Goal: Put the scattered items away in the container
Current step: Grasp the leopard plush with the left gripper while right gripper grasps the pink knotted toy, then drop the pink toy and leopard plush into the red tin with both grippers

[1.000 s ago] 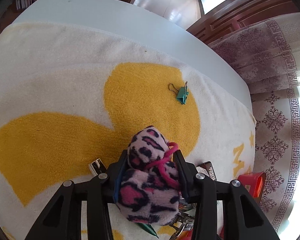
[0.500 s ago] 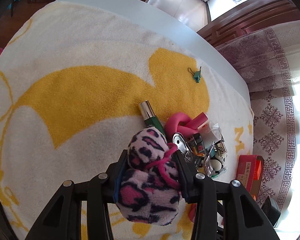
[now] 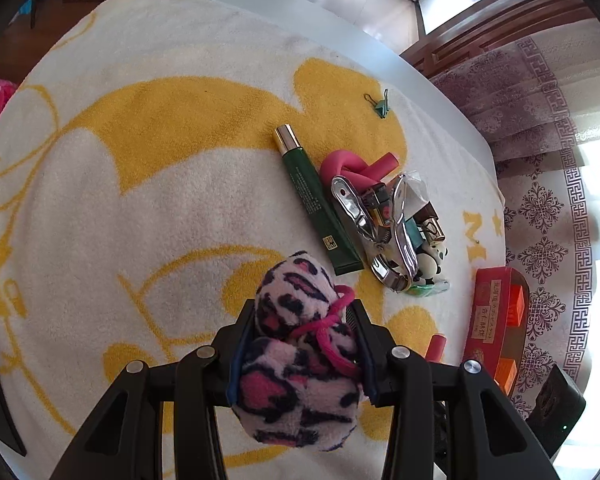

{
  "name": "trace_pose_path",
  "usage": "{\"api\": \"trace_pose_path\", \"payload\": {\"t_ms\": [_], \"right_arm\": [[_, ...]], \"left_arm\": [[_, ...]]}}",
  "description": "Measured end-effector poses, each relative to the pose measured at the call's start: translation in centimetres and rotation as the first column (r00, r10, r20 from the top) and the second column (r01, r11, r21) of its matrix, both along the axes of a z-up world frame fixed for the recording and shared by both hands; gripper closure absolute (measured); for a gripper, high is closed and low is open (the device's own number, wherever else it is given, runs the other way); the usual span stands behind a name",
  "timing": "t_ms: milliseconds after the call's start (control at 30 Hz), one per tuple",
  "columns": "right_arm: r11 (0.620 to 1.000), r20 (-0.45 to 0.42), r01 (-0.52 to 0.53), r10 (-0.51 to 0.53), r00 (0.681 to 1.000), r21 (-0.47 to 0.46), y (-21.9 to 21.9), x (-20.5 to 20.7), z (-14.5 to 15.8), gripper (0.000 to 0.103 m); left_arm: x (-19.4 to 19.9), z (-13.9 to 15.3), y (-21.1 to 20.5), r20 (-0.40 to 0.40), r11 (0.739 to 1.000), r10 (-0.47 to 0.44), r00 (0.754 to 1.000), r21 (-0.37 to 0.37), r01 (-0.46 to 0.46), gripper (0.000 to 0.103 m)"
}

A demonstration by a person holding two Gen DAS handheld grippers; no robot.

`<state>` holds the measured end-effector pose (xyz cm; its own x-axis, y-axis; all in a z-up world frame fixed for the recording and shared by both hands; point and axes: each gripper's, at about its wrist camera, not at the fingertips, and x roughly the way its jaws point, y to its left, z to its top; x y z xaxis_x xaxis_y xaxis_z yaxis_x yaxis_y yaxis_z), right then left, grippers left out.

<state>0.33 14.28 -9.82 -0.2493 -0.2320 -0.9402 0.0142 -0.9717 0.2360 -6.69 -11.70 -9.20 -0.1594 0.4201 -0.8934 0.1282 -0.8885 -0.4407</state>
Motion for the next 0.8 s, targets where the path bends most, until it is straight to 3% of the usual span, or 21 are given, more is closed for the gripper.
{"api": "trace_pose_path", "payload": {"t_ms": [167,300,567,800], "right_arm": [[1.000,-0.039,0.030,-0.030,0.999,-0.010,3.8,0.4,2.2,0.055],[0.996,-0.074,0.091,-0.092,0.993,-0.009,6.1,3.2,3.0,0.055],[0.972,-0.135,0.235,-0.234,0.963,-0.006,12.4,6.2,5.0,0.055],[0.957,-0.181,0.291,-0.287,0.941,-0.002,17.2,7.1,6.3,0.055]], "left_arm": [[1.5,1.5,3.1,-0.022,0.999,-0.035,0.999,0.004,0.035,0.057],[2.8,2.5,5.9,-0.038,0.997,-0.070,0.997,0.010,0.070,0.057],[5.2,4.5,11.2,-0.074,0.989,-0.146,0.987,0.002,0.146,0.057],[7.1,5.8,16.1,-0.103,0.977,-0.213,0.972,0.005,0.214,0.057]]}}
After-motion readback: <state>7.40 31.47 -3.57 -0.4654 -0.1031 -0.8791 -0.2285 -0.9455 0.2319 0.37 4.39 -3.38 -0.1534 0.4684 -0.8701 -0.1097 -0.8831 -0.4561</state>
